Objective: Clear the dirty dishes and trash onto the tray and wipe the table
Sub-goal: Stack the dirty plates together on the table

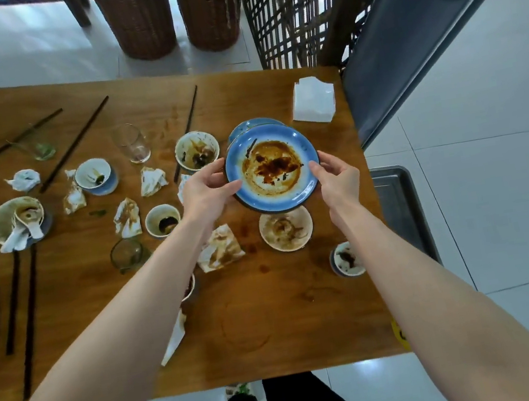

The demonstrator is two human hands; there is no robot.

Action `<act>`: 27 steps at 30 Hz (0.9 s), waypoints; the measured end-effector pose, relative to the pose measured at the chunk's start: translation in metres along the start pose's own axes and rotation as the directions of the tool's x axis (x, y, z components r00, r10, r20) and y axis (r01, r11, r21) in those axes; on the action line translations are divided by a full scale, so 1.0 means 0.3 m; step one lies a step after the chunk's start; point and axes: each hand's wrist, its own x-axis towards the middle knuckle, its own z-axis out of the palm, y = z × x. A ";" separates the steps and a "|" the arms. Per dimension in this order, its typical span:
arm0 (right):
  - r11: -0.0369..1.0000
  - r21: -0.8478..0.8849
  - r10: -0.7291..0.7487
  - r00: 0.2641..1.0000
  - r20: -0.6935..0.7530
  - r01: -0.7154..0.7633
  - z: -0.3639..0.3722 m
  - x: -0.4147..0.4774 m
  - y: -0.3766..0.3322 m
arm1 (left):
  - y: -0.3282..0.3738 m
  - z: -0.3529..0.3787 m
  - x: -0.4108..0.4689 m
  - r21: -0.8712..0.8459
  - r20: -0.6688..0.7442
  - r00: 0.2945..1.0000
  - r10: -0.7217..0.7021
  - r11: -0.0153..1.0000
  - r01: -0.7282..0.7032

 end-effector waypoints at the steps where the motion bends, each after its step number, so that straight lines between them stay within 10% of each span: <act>1: 1.000 -0.002 0.001 1.000 0.006 -0.001 0.004 0.033 -0.004 | 0.012 0.012 0.026 0.010 -0.009 1.000 0.000 1.000 0.000; 27: 0.990 -0.047 0.131 0.991 -0.012 -0.131 0.139 0.355 0.067 | 0.020 0.131 0.381 0.336 -0.073 0.997 0.010 0.942 0.015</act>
